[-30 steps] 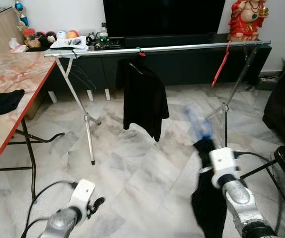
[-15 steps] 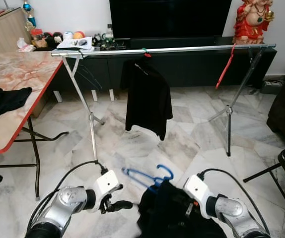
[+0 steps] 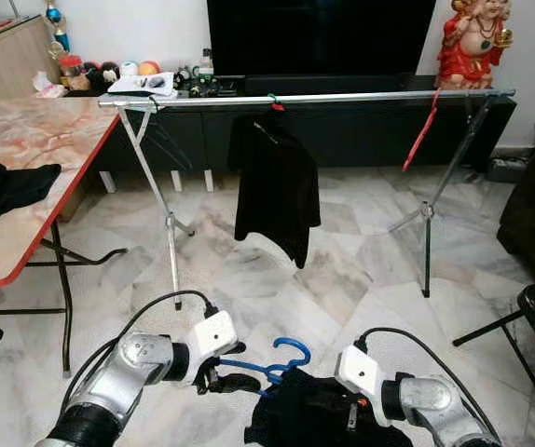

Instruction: Hang hanger

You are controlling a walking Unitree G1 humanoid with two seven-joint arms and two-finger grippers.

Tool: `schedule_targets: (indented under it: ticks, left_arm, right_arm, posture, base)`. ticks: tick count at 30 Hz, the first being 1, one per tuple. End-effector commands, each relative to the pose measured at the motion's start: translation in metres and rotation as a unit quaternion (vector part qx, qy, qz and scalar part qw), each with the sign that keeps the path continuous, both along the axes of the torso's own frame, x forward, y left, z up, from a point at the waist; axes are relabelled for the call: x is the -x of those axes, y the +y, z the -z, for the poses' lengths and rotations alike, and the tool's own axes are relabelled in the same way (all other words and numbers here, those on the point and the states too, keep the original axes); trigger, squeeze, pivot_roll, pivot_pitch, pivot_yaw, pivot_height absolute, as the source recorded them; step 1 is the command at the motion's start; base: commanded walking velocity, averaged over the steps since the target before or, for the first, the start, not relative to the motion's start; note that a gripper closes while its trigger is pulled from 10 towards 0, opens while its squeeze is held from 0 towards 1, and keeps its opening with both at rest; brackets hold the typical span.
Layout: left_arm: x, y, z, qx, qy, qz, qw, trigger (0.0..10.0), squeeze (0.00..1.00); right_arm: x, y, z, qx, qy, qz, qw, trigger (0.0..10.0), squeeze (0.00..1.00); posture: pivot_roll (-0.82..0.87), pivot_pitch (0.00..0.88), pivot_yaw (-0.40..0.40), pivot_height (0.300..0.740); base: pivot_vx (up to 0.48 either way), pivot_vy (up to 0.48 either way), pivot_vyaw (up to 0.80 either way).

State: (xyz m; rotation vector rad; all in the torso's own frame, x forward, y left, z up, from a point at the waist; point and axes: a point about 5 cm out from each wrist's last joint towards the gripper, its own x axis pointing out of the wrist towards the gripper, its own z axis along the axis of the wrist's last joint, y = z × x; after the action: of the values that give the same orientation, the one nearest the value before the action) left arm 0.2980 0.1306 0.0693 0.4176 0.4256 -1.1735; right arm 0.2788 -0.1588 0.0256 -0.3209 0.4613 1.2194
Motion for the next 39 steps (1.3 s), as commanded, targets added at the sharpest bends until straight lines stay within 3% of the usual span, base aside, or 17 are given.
schedule_targets:
  ticks: [1, 16, 26, 27, 28, 29, 30, 31, 32, 38, 39]
  left_arm:
    - [-0.002, -0.005, -0.004, -0.007, -0.004, 0.012, 1.0, 10.0, 0.0]
    - [0.004, -0.01, 0.002, -0.028, 0.029, 0.054, 0.998, 10.0, 0.0]
    - [-0.001, -0.016, -0.004, -0.036, 0.032, 0.086, 0.995, 10.0, 0.0]
    - [-0.001, -0.016, -0.004, -0.037, 0.033, 0.088, 0.995, 8.5, 0.0]
    - [-0.001, -0.016, -0.004, -0.038, 0.034, 0.091, 0.995, 8.5, 0.0]
    - [-0.001, -0.016, -0.004, -0.038, 0.035, 0.093, 0.994, 3.8, 0.0]
    - [-0.001, -0.017, -0.004, -0.038, 0.036, 0.094, 0.994, 3.8, 0.0]
    - [0.0, -0.017, -0.003, -0.039, 0.038, 0.096, 0.994, 1.4, 0.0]
    - [0.001, -0.017, -0.003, -0.038, 0.041, 0.099, 0.994, 0.6, 0.0]
    - [0.005, -0.023, -0.002, -0.034, 0.053, 0.119, 0.991, 0.9, 0.0]
    - [0.005, -0.024, -0.001, -0.035, 0.055, 0.122, 0.99, 1.5, 0.0]
  right_arm:
    - [-0.003, 0.004, -0.007, -0.021, -0.018, -0.014, 1.0, 10.0, 0.0]
    - [0.004, 0.005, -0.01, -0.03, -0.009, -0.071, 0.997, 10.0, 0.0]
    - [0.006, 0.006, -0.01, -0.025, -0.008, -0.093, 0.995, 10.0, 0.0]
    - [0.006, 0.006, -0.01, -0.025, -0.008, -0.093, 0.995, 10.0, 0.0]
    - [0.006, 0.007, -0.01, -0.026, -0.009, -0.093, 0.995, 10.0, 0.0]
    - [0.006, 0.007, -0.01, -0.027, -0.009, -0.093, 0.995, 10.0, 0.0]
    - [0.006, 0.007, -0.01, -0.027, -0.008, -0.094, 0.995, 10.0, 0.0]
    - [0.006, 0.007, -0.01, -0.028, -0.009, -0.093, 0.995, 10.0, 0.0]
    - [0.006, 0.007, -0.01, -0.029, -0.009, -0.093, 0.995, 10.0, 0.0]
    - [0.006, 0.009, -0.011, -0.03, -0.011, -0.095, 0.995, 10.0, 0.0]
    - [0.006, 0.009, -0.011, -0.03, -0.013, -0.095, 0.995, 10.0, 0.0]
  posture:
    - [0.12, 0.003, 0.004, 0.74]
    - [0.11, 0.002, -0.001, 0.74]
    - [0.11, 0.0, 0.003, 0.74]
    - [0.11, 0.0, 0.004, 0.74]
    - [0.11, 0.0, 0.004, 0.74]
    - [0.11, 0.0, 0.004, 0.74]
    - [0.11, 0.0, 0.004, 0.74]
    - [0.11, 0.0, 0.006, 0.74]
    - [0.11, 0.0, 0.006, 0.74]
    - [0.11, 0.0, 0.006, 0.74]
    - [0.11, 0.0, 0.006, 0.74]
  base:
    - [0.0, 0.0, 0.0]
    - [0.0, 0.0, 0.0]
    - [0.0, 0.0, 0.0]
    - [0.0, 0.0, 0.0]
    - [0.0, 0.0, 0.0]
    - [0.0, 0.0, 0.0]
    - [0.0, 0.0, 0.0]
    - [0.0, 0.0, 0.0]
    - [0.0, 0.0, 0.0]
    - [0.0, 0.0, 0.0]
    - [0.0, 0.0, 0.0]
